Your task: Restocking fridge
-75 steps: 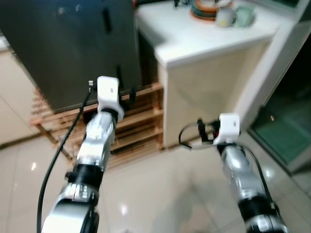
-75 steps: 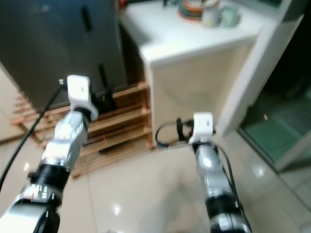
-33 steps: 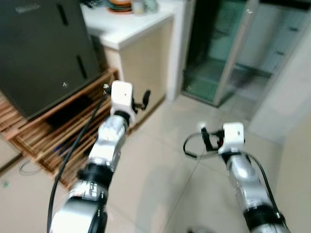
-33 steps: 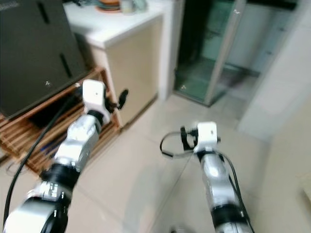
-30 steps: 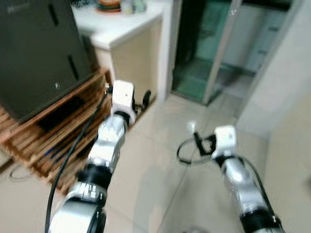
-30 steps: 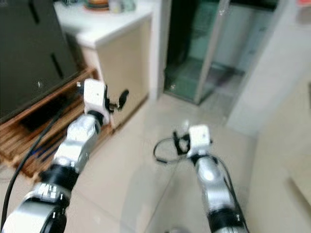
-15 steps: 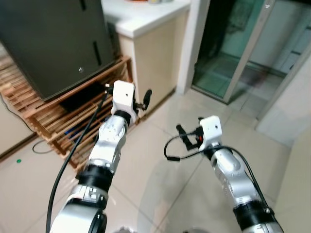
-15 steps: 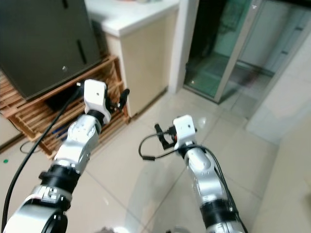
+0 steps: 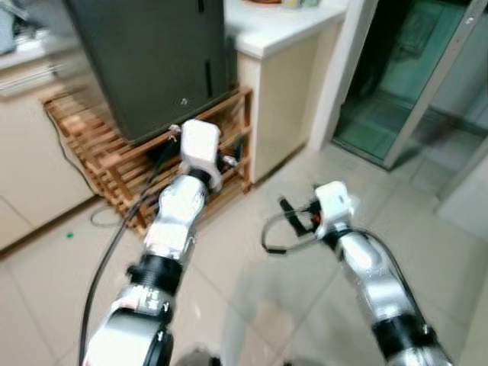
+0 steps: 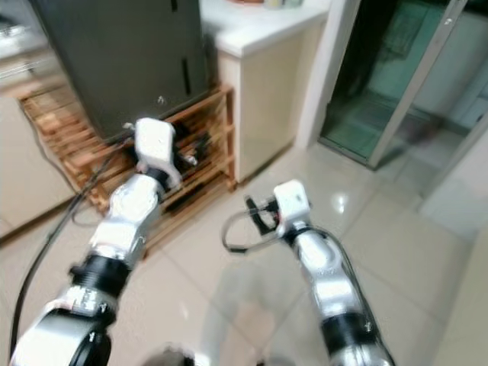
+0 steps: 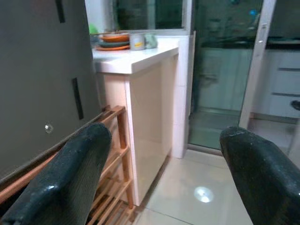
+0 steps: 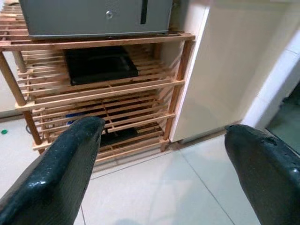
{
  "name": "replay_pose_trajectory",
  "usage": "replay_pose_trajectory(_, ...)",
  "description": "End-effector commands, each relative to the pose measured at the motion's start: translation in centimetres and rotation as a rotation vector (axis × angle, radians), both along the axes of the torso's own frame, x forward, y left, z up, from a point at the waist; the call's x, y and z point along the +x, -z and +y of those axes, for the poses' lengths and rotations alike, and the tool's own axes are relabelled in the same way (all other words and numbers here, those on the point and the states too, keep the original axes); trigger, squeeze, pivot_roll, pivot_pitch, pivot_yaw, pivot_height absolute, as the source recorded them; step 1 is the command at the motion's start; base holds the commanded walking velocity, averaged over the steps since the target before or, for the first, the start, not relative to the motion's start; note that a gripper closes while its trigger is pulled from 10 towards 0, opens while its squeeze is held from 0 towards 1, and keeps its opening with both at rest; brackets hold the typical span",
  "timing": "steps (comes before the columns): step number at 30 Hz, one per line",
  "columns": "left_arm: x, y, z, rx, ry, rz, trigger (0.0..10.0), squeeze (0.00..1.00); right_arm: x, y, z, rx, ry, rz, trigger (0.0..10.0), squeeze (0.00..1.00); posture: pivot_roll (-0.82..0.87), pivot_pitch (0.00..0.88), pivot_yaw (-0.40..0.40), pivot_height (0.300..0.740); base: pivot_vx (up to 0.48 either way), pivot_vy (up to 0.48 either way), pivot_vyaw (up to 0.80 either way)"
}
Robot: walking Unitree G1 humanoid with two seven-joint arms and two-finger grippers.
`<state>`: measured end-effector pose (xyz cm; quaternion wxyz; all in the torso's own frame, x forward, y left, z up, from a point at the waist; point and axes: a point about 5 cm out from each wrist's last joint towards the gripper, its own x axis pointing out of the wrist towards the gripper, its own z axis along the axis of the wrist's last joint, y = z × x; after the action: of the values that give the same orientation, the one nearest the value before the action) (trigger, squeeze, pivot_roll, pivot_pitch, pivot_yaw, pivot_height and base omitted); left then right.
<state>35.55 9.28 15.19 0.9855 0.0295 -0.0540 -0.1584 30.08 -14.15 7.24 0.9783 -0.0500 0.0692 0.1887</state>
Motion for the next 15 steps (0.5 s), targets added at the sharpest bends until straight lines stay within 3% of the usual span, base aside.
replay_pose_trajectory(1, 0.2, -0.5, 0.8, 0.013, -0.020, -0.020, 10.0, 0.00, 0.3, -0.4, 0.9, 0.013, -0.033, -0.007, 10.0, 0.00, -0.03, 0.000, -0.019, 0.740, 0.000, 0.480, 0.00)
replay_pose_trajectory(3, 0.3, -0.5, 0.7, 0.007, -0.022, -0.015, 10.0, 0.00, 0.2, -0.4, 1.1, 0.013, -0.047, -0.007, 10.0, 0.00, -0.03, 0.000, -0.018, 0.740, 0.000, 0.480, 0.00)
replay_pose_trajectory(8, 0.0, -0.7, 1.7, 0.026, -0.071, -0.041, 10.0, 0.00, -1.1, -0.2, 3.6, 0.062, -0.211, 0.014, 10.0, 0.00, 0.01, 0.000, -0.051, 0.740, 0.000, 0.000, 0.00)
replay_pose_trajectory(13, -0.5, -0.1, 1.9, 0.012, -0.077, -0.033, 10.0, 0.00, -1.0, -0.3, 2.6, 0.046, -0.192, 0.024, 10.0, 0.00, 0.00, 0.000, -0.067, 0.740, 0.000, 0.000, 0.00)
replay_pose_trajectory(15, -0.8, 0.0, 1.8, -0.013, -0.063, -0.029, 10.0, 0.00, -0.5, -0.2, 1.2, 0.031, -0.128, 0.030, 10.0, 0.00, 0.00, 0.000, -0.070, 0.740, 0.180, 0.000, 0.00)
